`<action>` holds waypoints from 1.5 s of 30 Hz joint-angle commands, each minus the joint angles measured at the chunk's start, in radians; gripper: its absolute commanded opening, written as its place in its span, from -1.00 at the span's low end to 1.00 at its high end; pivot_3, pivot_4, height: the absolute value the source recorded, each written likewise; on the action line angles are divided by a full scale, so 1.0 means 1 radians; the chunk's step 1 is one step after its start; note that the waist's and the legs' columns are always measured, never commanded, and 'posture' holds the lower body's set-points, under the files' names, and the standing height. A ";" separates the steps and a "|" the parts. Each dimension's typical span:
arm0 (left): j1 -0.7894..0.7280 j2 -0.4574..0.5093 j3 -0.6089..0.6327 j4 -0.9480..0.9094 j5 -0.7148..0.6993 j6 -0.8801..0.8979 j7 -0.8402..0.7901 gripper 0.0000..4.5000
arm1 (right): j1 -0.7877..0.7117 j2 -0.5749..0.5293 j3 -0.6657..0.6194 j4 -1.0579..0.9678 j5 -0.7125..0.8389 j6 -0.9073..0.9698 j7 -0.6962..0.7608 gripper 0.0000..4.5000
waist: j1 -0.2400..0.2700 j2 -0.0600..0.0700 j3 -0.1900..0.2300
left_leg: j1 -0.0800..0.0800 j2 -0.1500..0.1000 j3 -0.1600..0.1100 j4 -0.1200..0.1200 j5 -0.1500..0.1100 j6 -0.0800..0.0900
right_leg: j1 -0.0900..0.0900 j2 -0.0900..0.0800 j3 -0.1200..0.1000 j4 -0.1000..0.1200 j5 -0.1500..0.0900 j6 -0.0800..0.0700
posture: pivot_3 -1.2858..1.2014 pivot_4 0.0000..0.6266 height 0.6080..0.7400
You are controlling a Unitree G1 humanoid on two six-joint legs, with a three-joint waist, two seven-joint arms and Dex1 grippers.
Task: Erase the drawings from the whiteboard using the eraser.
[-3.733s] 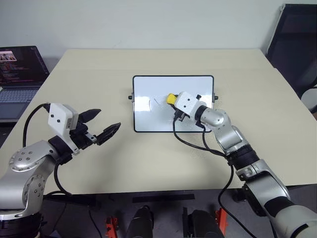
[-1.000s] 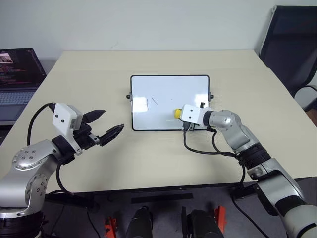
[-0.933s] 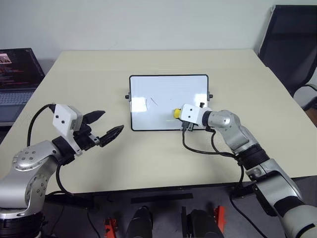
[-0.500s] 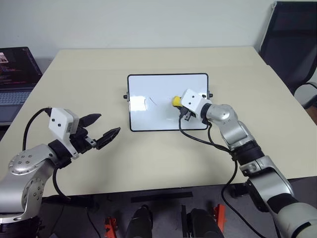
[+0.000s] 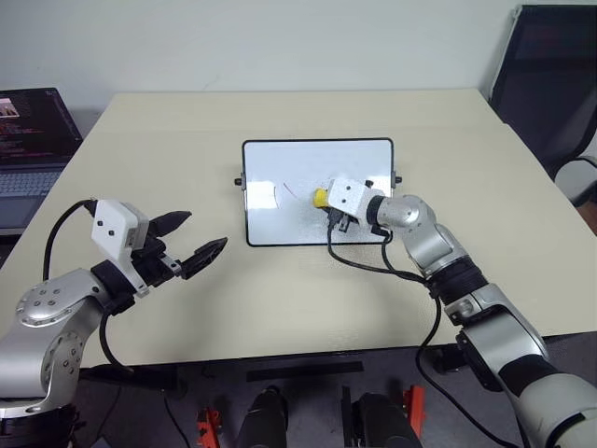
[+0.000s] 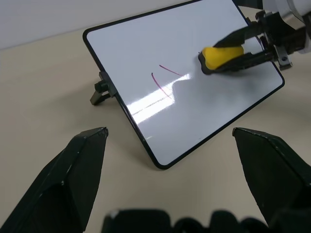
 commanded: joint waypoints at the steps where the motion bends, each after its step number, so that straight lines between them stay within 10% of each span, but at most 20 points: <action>1: -0.013 0.016 0.013 -0.013 -0.002 -0.016 -0.007 1.00 | -0.014 -0.003 -0.035 0.016 0.005 -0.005 -0.029 -0.51 | 0.003 0.000 0.000 | 0.000 0.000 0.000 0.000 0.001 0.000 | 0.000 0.000 0.000 0.000 0.000 0.000 | 0.03 -0.52 1.00; 16: 0.006 0.005 0.019 -0.013 0.014 -0.020 0.004 1.00 | 0.052 -0.012 -0.029 -0.118 0.024 0.010 0.070 -0.51 | -0.001 0.000 0.000 | 0.000 0.000 0.000 -0.001 0.001 0.000 | 0.000 0.000 0.000 0.000 0.000 0.000 | 0.03 -0.52 1.00; 31: 0.101 -0.015 0.098 -0.012 0.026 -0.064 0.021 1.00 | 0.439 -0.046 -0.147 -0.728 0.439 0.287 0.296 -0.51 | 0.000 0.000 0.000 | -0.003 0.000 0.000 -0.002 0.000 -0.001 | -0.001 0.000 -0.001 -0.001 -0.001 -0.001 | 0.03 -0.52 1.00; 45: 0.068 0.017 0.093 0.012 0.012 -0.063 -0.013 1.00 | 0.265 0.024 0.001 -0.483 0.225 0.143 0.136 -0.51 | -0.002 0.000 0.000 | -0.002 0.001 0.001 -0.001 0.000 0.000 | -0.002 0.001 0.000 -0.001 0.000 0.000 | 0.03 -0.52 1.00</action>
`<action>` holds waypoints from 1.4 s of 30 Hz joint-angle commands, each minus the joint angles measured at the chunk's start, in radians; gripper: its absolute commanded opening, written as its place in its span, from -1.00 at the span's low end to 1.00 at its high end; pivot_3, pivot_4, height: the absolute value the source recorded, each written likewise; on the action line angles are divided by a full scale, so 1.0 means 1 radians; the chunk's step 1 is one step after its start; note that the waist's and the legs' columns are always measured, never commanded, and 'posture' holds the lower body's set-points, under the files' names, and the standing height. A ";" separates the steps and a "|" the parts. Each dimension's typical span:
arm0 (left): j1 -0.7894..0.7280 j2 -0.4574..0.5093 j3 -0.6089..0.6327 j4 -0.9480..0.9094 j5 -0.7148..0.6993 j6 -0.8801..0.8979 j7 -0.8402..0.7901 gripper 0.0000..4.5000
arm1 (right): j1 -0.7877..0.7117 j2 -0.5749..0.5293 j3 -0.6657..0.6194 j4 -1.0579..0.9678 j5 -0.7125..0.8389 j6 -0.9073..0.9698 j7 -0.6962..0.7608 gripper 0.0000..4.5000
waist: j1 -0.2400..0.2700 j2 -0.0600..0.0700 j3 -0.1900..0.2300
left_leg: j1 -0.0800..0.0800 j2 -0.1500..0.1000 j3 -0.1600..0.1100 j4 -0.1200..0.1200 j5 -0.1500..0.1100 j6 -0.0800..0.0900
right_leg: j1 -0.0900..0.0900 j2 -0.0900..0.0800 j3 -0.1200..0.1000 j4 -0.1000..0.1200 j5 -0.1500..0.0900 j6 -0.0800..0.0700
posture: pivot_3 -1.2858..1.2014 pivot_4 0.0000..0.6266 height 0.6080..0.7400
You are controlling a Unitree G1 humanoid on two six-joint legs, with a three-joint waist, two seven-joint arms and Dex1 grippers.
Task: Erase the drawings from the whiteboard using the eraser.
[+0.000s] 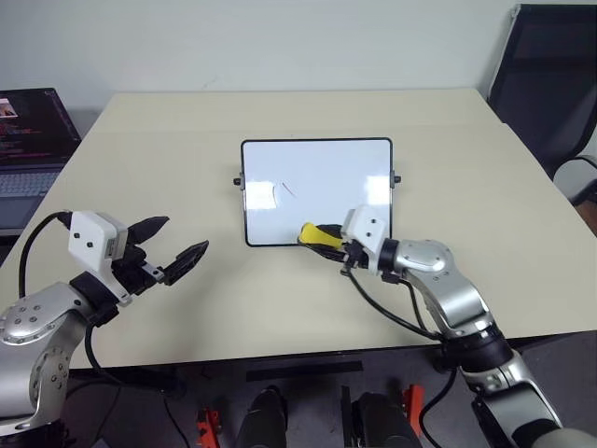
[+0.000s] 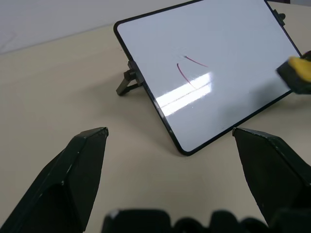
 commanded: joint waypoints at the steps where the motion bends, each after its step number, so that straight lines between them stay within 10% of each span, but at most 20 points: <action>1: -0.013 0.026 0.018 -0.008 -0.020 0.003 -0.020 1.00 | -0.104 0.057 0.012 0.073 -0.033 -0.024 -0.039 -0.51 | 0.000 0.000 0.000 | 0.000 0.000 0.000 0.000 0.000 0.000 | 0.000 0.000 0.000 0.000 0.000 0.000 | 0.03 -0.52 1.00; 24: -0.048 0.052 0.015 -0.007 -0.033 0.014 -0.056 1.00 | -0.511 0.224 0.087 0.816 -0.179 -0.242 -0.025 -0.51 | -0.007 0.000 0.000 | 0.000 0.000 0.000 -0.001 0.000 0.000 | -0.001 0.000 0.000 0.001 0.000 -0.001 | 0.03 -0.52 1.00; 33: -0.055 0.121 -0.030 0.024 0.019 0.007 -0.107 1.00 | -0.655 0.252 0.059 1.045 -0.276 -0.398 -0.347 -0.51 | -0.012 0.000 0.000 | 0.000 0.000 -0.001 -0.001 0.001 -0.001 | -0.003 0.001 0.000 0.005 0.000 -0.001 | 0.03 -0.52 1.00; 42: -0.066 0.121 -0.037 0.027 0.030 0.006 -0.113 1.00 | -0.602 0.242 0.131 1.055 -0.332 -0.445 -0.113 -0.51 | -0.019 0.000 0.000 | 0.001 0.000 0.000 -0.001 0.001 -0.001 | -0.003 0.001 0.001 0.008 0.000 -0.001 | 0.03 -0.52 1.00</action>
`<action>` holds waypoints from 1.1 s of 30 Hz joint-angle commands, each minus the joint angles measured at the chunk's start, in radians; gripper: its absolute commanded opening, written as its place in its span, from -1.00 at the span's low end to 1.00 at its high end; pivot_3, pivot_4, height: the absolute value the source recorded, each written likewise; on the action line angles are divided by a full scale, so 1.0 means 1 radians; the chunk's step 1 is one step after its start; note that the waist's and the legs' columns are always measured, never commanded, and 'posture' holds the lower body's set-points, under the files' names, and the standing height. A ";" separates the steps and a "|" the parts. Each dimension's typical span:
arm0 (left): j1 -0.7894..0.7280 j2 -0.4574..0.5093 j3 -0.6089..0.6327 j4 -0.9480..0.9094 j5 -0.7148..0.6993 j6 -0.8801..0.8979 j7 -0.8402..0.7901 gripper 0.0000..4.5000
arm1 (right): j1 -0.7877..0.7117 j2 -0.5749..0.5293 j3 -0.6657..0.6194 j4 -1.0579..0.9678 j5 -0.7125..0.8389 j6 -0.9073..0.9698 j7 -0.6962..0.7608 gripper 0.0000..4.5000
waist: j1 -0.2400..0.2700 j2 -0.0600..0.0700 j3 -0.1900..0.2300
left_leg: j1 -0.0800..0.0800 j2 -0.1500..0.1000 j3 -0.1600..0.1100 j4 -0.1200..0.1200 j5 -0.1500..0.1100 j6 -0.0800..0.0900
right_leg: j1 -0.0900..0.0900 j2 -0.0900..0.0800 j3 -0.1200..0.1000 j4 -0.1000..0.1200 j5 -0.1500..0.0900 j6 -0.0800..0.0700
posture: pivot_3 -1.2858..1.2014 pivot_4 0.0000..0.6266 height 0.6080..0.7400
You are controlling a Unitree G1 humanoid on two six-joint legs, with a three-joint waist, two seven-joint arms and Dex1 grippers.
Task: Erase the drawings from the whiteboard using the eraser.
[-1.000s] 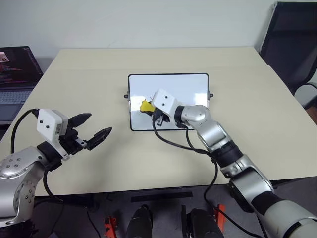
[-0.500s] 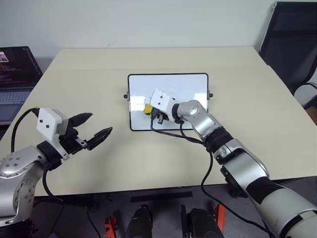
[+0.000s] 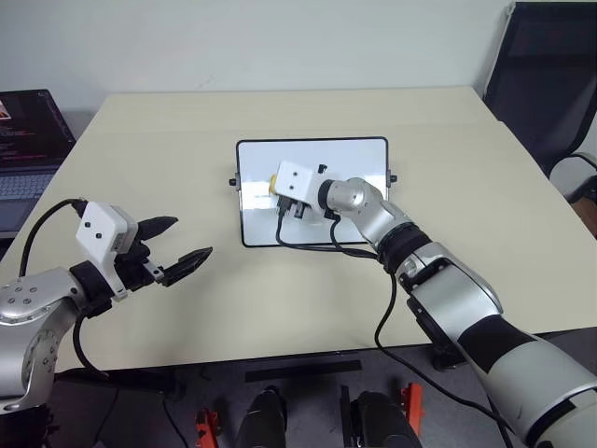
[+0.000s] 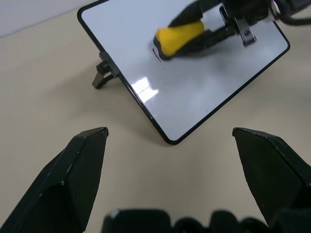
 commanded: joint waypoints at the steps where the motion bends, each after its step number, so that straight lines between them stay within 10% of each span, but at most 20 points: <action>1: -0.013 0.015 0.008 -0.020 0.000 -0.015 -0.007 1.00 | 0.007 -0.007 0.012 -0.003 -0.035 -0.007 -0.010 -0.51 | 0.000 0.000 0.000 | 0.001 0.000 0.000 0.000 0.000 0.000 | 0.000 0.000 0.000 0.001 0.000 0.000 | 0.03 -0.52 1.00; 7: -0.026 0.016 0.001 -0.011 0.007 -0.017 -0.007 1.00 | -0.075 0.009 -0.027 0.043 -0.062 -0.023 -0.237 -0.51 | 0.001 0.000 0.000 | 0.003 0.000 -0.001 0.000 0.003 0.000 | 0.000 0.000 0.000 0.007 -0.001 -0.001 | 0.03 -0.52 1.00; 16: -0.018 0.011 0.001 -0.022 0.006 -0.016 -0.004 1.00 | -0.010 0.018 0.056 0.043 -0.106 -0.066 0.000 -0.51 | -0.001 0.000 0.000 | 0.003 0.000 0.000 -0.001 0.003 0.000 | -0.001 0.000 0.000 0.007 -0.001 -0.003 | 0.03 -0.52 1.00; 23: -0.023 0.008 0.003 -0.022 0.001 -0.014 -0.002 1.00 | -0.102 0.032 -0.022 0.084 -0.096 -0.059 -0.284 -0.51 | 0.000 0.000 0.000 | 0.003 0.001 -0.001 0.000 0.005 -0.001 | -0.002 0.001 0.000 0.009 -0.001 -0.003 | 0.03 -0.52 1.00; 33: -0.018 0.004 0.021 -0.006 0.004 -0.016 0.010 1.00 | -0.048 0.067 0.005 0.113 -0.116 -0.067 -0.100 -0.51 | -0.002 0.000 0.000 | 0.003 0.002 0.000 -0.003 0.005 -0.002 | -0.003 0.002 0.000 0.009 -0.001 -0.004 | 0.03 -0.52 1.00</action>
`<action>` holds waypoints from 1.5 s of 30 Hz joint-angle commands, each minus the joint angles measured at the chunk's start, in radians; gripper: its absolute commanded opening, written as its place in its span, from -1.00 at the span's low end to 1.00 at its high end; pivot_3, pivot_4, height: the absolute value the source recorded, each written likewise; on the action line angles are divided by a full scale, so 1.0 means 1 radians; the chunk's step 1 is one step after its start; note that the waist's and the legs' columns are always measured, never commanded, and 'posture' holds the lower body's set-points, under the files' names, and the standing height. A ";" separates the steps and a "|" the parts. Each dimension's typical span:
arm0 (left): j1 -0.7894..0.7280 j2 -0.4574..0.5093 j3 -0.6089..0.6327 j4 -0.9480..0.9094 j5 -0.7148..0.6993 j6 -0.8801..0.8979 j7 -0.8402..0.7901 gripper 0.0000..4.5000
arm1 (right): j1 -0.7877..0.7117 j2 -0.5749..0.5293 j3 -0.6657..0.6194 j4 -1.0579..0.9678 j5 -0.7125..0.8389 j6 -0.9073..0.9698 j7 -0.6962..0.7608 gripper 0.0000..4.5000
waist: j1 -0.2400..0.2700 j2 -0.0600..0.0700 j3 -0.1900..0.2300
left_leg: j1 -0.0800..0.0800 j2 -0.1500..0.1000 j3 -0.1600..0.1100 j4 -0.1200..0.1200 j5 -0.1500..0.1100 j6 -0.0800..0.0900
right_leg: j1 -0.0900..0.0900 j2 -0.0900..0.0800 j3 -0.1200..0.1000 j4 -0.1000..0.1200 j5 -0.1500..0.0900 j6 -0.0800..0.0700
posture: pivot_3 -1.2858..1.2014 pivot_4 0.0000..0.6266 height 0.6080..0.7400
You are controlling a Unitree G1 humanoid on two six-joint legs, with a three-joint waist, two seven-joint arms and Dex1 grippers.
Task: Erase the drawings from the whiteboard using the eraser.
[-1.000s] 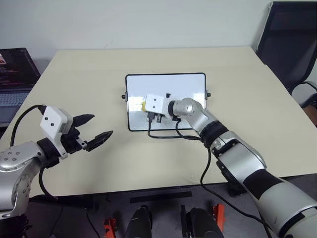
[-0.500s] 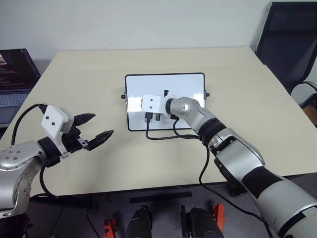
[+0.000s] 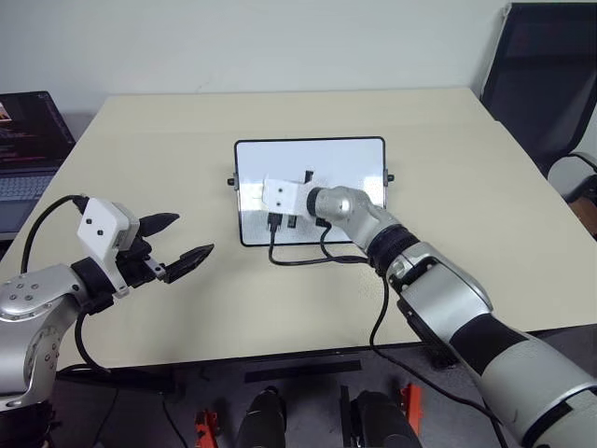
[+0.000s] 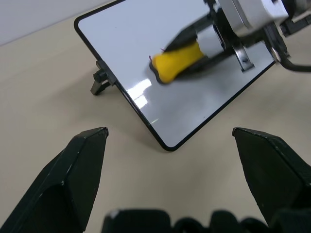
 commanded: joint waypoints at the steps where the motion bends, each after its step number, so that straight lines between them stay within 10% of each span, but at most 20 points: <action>1: -0.004 0.006 0.032 -0.003 0.000 -0.017 0.006 1.00 | -0.009 0.000 -0.008 0.000 -0.008 0.012 -0.045 -0.51 | 0.000 0.000 0.000 | 0.000 0.000 0.000 0.000 0.000 0.000 | 0.000 0.000 0.000 0.000 0.000 0.000 | 0.03 -0.52 1.00; 23: -0.006 0.003 0.029 0.006 0.017 -0.020 0.011 1.00 | -0.074 -0.035 -0.050 0.054 -0.002 0.054 -0.190 -0.51 | 0.007 0.000 0.000 | 0.001 0.014 0.000 -0.001 0.002 -0.004 | -0.003 0.014 0.001 0.001 0.003 -0.009 | 0.03 -0.52 1.00; 45: 0.037 0.013 0.078 0.027 0.018 -0.030 -0.003 1.00 | 0.001 -0.173 0.089 0.028 -0.118 0.012 -0.038 -0.51 | 0.016 -0.001 -0.001 | 0.004 0.014 0.000 0.000 0.007 -0.002 | -0.006 0.014 0.001 0.001 0.005 -0.011 | 0.03 -0.52 1.00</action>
